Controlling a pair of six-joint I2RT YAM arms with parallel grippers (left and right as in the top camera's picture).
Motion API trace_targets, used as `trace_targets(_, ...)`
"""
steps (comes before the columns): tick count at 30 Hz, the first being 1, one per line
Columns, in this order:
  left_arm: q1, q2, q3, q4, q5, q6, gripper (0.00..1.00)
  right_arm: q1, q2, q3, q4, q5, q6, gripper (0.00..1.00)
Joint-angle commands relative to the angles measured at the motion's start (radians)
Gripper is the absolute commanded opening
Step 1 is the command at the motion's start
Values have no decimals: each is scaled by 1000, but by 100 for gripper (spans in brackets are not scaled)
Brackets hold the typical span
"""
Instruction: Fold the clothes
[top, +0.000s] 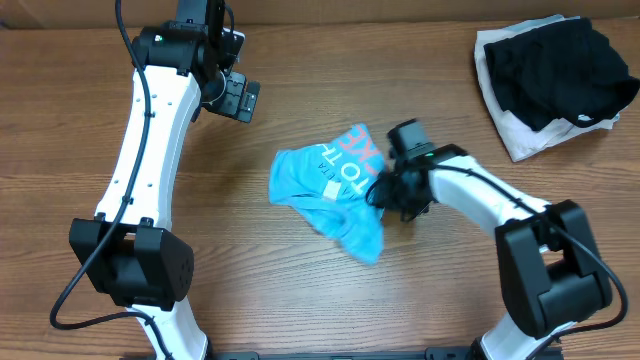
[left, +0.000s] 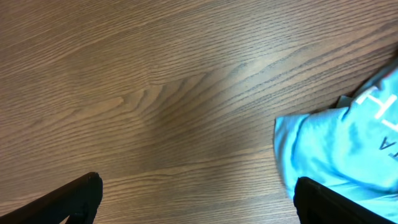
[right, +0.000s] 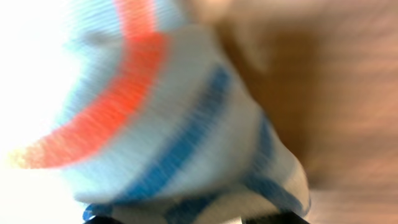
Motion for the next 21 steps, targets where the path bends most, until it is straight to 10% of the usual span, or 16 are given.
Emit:
trace_targets(1,5,-2,5,5,9,-17,100,-101,50,-27,80,127,-12,46)
trace_targets(8,4,-2,5,26,10,-17,100,-269,84,36,358,-32,-38,70)
trace_targets(21,5,-2,5,19,10,-18,100,-237,-4,433,-325,-247,208,100)
